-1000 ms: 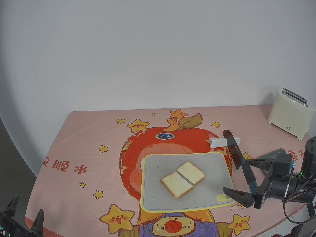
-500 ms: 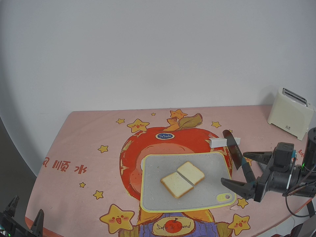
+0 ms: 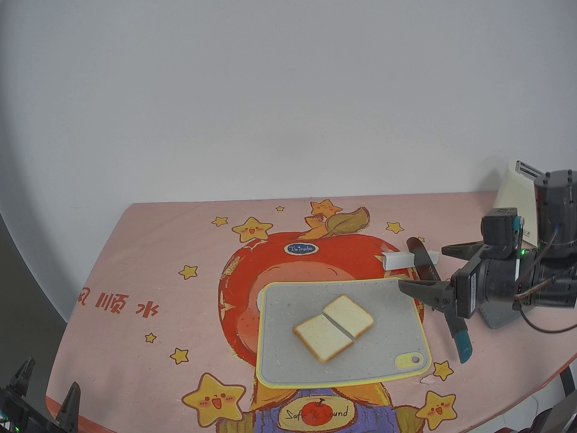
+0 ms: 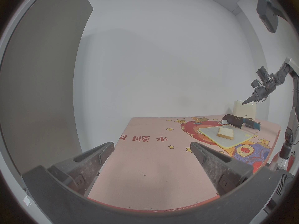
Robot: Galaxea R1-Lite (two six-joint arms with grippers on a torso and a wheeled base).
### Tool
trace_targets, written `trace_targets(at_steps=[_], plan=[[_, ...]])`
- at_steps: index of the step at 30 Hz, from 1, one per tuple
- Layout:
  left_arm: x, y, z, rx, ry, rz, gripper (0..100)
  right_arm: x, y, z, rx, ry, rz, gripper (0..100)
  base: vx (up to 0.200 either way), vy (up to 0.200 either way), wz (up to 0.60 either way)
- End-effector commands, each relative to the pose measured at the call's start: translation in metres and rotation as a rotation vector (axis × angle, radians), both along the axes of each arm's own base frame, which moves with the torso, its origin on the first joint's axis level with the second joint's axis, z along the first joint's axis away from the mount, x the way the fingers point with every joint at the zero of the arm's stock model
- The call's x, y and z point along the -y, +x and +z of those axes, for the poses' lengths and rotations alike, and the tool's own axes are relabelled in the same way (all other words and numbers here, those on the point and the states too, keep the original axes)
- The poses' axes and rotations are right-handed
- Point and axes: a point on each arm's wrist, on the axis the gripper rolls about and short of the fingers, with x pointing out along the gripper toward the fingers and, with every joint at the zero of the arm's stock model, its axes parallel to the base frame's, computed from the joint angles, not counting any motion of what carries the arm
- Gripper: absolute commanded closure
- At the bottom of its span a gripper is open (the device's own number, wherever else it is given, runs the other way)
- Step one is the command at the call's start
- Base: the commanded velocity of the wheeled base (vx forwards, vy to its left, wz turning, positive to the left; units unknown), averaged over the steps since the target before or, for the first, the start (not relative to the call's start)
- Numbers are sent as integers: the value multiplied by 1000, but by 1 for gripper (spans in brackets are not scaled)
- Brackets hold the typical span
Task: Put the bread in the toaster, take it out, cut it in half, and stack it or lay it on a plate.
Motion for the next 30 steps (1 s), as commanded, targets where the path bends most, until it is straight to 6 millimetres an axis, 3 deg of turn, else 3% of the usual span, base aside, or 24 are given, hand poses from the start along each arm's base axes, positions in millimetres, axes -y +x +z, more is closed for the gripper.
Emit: trace_targets(at_steps=[1, 9, 16, 23, 30], plan=[[0, 1, -5, -19, 1, 0, 0, -2, 8, 10, -65, -46, -17, 0, 0, 0, 0], [0, 1, -5, -19, 1, 0, 0, -30, -2, -25, -167, -110, 80, 0, 0, 0, 0], [0, 1, -5, -19, 1, 0, 0, -43, 10, -33, -155, -41, -45, 0, 0, 0, 0], [0, 1, -5, -19, 1, 0, 0, -45, 12, -33, -158, -33, -53, 0, 0, 0, 0], [0, 1, -5, -19, 1, 0, 0, -56, 28, -52, -150, -133, -148, 0, 0, 0, 0]])
